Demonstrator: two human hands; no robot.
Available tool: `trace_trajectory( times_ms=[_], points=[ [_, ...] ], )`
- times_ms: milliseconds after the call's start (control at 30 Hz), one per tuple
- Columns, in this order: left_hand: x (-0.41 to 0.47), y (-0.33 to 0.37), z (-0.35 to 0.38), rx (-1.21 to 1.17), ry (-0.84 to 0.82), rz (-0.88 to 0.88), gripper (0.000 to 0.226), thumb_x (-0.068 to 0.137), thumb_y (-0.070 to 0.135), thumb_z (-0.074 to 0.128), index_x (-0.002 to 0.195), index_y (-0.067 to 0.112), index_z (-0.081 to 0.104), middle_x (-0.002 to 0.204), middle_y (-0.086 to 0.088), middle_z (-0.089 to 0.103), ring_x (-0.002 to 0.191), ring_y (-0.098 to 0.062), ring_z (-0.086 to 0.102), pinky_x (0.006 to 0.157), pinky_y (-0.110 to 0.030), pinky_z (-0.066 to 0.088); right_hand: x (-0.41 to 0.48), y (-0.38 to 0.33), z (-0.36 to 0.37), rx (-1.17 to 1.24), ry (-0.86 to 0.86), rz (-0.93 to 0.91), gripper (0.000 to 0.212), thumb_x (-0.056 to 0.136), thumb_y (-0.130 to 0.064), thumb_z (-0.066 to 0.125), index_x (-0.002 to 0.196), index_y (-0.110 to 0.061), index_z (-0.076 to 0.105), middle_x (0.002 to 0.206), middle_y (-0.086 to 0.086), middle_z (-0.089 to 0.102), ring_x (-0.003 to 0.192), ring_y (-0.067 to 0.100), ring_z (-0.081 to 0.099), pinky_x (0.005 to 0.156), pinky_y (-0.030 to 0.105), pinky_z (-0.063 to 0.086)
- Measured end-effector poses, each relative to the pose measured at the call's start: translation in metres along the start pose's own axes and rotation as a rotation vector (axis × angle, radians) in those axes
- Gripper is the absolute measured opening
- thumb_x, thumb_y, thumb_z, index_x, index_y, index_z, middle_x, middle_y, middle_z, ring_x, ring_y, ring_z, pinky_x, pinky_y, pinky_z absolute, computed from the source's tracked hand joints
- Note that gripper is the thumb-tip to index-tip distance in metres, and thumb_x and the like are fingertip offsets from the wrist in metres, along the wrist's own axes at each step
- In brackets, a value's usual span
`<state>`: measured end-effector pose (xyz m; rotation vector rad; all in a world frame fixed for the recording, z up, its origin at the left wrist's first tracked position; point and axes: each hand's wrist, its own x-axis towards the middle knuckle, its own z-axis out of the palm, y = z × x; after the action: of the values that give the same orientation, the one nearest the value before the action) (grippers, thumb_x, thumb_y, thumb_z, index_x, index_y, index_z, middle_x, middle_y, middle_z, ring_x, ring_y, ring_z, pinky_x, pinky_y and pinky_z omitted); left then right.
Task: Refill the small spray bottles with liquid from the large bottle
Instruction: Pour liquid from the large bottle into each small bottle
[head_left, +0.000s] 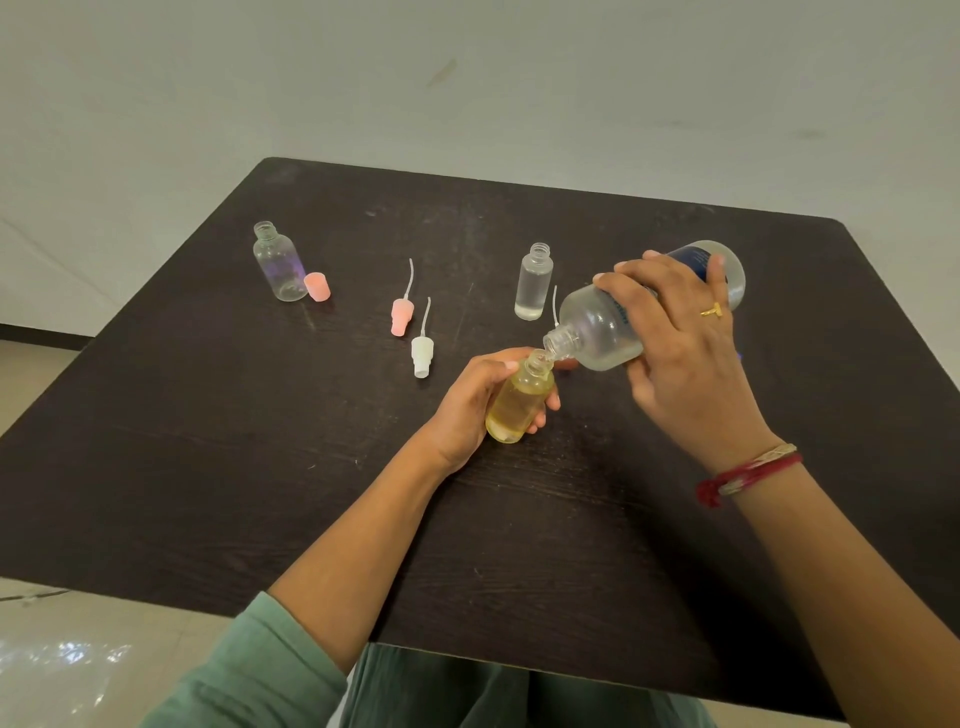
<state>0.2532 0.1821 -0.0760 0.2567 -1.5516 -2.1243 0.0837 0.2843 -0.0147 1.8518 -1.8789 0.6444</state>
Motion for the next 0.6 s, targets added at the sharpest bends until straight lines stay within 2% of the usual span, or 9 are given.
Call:
trace_trajectory(
  times_ms=[267, 433, 500, 533, 567, 600],
  points=[
    [0.0004, 0.0, -0.0013, 0.021, -0.005, -0.003, 0.05, 0.083, 0.039, 0.038, 0.11, 0.009, 0.067, 0.077, -0.008, 0.064, 0.064, -0.018, 0.055, 0.061, -0.03, 0.047, 0.0003, 0.0019, 0.0003, 0.014, -0.013, -0.011, 0.067, 0.068, 0.013, 0.065, 0.129, -0.012, 0.052, 0.126, 0.007, 0.053, 0.129, 0.028, 0.042, 0.114, 0.058, 0.017],
    [0.0001, 0.0006, -0.0009, 0.041, -0.002, 0.003, 0.049, 0.083, 0.039, 0.038, 0.108, 0.007, 0.067, 0.077, -0.008, 0.064, 0.063, -0.019, 0.056, 0.061, -0.031, 0.048, -0.0023, 0.0024, 0.0012, 0.098, -0.044, 0.027, 0.067, 0.069, 0.006, 0.067, 0.131, -0.013, 0.05, 0.127, 0.005, 0.052, 0.126, 0.024, 0.044, 0.118, 0.047, 0.01],
    [-0.001, 0.0, -0.0012, 0.027, 0.013, -0.001, 0.048, 0.083, 0.039, 0.038, 0.107, 0.01, 0.069, 0.077, -0.008, 0.065, 0.064, -0.019, 0.056, 0.061, -0.031, 0.047, -0.0037, 0.0012, 0.0019, 0.201, -0.061, 0.077, 0.068, 0.07, -0.004, 0.074, 0.132, -0.016, 0.048, 0.127, 0.001, 0.051, 0.122, 0.018, 0.046, 0.117, 0.052, 0.016],
    [-0.0013, -0.0002, -0.0015, 0.02, 0.019, -0.003, 0.048, 0.083, 0.039, 0.039, 0.108, 0.011, 0.069, 0.078, -0.009, 0.065, 0.064, -0.02, 0.056, 0.061, -0.032, 0.047, -0.0046, -0.0002, 0.0018, 0.283, -0.062, 0.111, 0.069, 0.07, -0.013, 0.077, 0.132, -0.017, 0.047, 0.127, -0.002, 0.051, 0.121, 0.016, 0.046, 0.114, 0.055, 0.024],
    [-0.0015, -0.0004, -0.0017, 0.018, 0.022, -0.002, 0.049, 0.083, 0.039, 0.038, 0.109, 0.011, 0.069, 0.079, -0.009, 0.065, 0.065, -0.02, 0.056, 0.062, -0.032, 0.047, -0.0053, -0.0022, 0.0009, 0.382, -0.055, 0.148, 0.071, 0.069, -0.021, 0.079, 0.132, -0.017, 0.047, 0.126, -0.004, 0.051, 0.12, 0.013, 0.046, 0.11, 0.052, 0.032],
    [-0.0018, -0.0003, -0.0016, 0.021, 0.024, 0.0, 0.05, 0.084, 0.039, 0.037, 0.112, 0.01, 0.068, 0.079, -0.01, 0.064, 0.066, -0.02, 0.056, 0.062, -0.033, 0.047, -0.0064, -0.0038, 0.0005, 0.486, -0.04, 0.192, 0.072, 0.068, -0.026, 0.079, 0.132, -0.017, 0.047, 0.126, -0.006, 0.051, 0.119, 0.011, 0.047, 0.107, 0.044, 0.037]
  ],
)
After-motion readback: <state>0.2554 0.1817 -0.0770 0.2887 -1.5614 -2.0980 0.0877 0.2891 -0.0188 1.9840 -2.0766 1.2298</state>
